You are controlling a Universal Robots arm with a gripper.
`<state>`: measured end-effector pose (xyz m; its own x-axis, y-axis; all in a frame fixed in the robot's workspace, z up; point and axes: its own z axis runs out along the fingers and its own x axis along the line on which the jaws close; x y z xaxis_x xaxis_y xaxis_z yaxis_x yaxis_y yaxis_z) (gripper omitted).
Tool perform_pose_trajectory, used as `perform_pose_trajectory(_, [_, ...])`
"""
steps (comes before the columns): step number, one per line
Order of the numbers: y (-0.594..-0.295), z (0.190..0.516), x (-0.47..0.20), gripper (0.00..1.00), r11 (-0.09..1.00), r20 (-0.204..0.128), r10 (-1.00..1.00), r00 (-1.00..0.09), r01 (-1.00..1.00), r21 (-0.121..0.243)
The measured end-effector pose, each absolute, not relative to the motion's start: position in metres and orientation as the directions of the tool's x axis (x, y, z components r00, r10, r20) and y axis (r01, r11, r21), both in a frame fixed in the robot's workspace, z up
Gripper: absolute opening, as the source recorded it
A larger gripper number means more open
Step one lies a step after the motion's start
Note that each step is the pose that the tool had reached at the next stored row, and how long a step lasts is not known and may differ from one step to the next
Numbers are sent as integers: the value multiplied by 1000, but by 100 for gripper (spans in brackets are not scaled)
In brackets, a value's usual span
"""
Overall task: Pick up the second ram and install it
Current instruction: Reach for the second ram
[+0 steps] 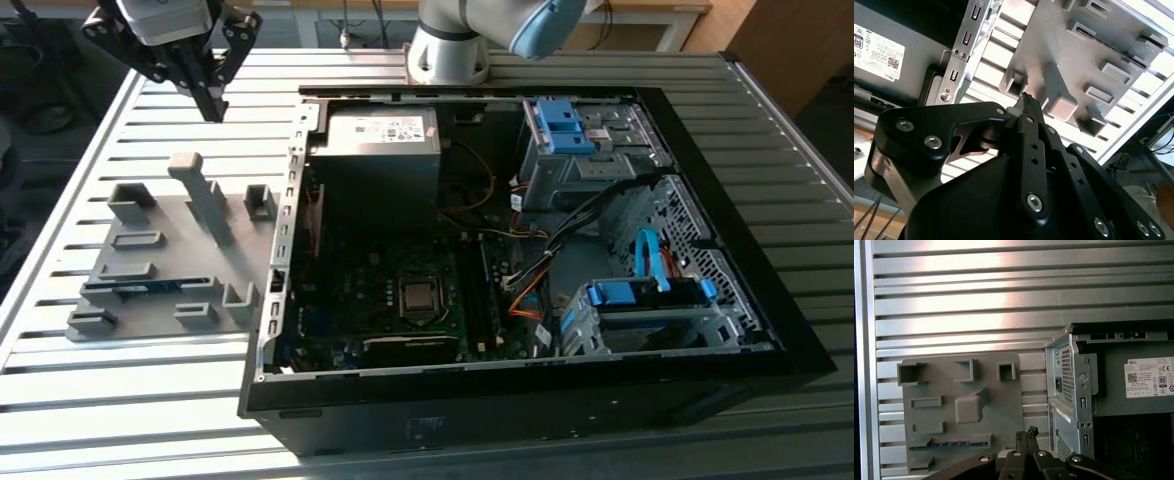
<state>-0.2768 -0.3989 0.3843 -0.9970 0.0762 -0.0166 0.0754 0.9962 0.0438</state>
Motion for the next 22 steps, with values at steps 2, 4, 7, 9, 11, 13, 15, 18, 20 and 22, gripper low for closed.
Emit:
perform_pose_trajectory(2, [-399,384,-278,11,996,-17,76,-997,75,44])
perform_pose_trajectory(4, [-399,384,-279,11,996,-16,76,-997,75,44])
perform_pose_trajectory(7, [-399,384,-280,11,996,-16,76,-997,75,44])
perform_pose_trajectory(9, [-399,384,-281,11,996,-16,76,-997,75,44])
perform_pose_trajectory(11, [-399,384,-282,11,996,-16,76,-997,75,44])
perform_pose_trajectory(13, [-399,384,-282,11,996,-16,76,-997,75,44])
perform_pose_trajectory(15, [-399,384,-283,11,996,-16,76,-997,75,44])
perform_pose_trajectory(18, [-399,384,-285,11,996,-16,76,-997,75,44])
perform_pose_trajectory(20, [-399,384,-285,11,996,-16,76,-997,75,44])
perform_pose_trajectory(22, [-399,384,-286,11,996,-16,76,-997,75,44])
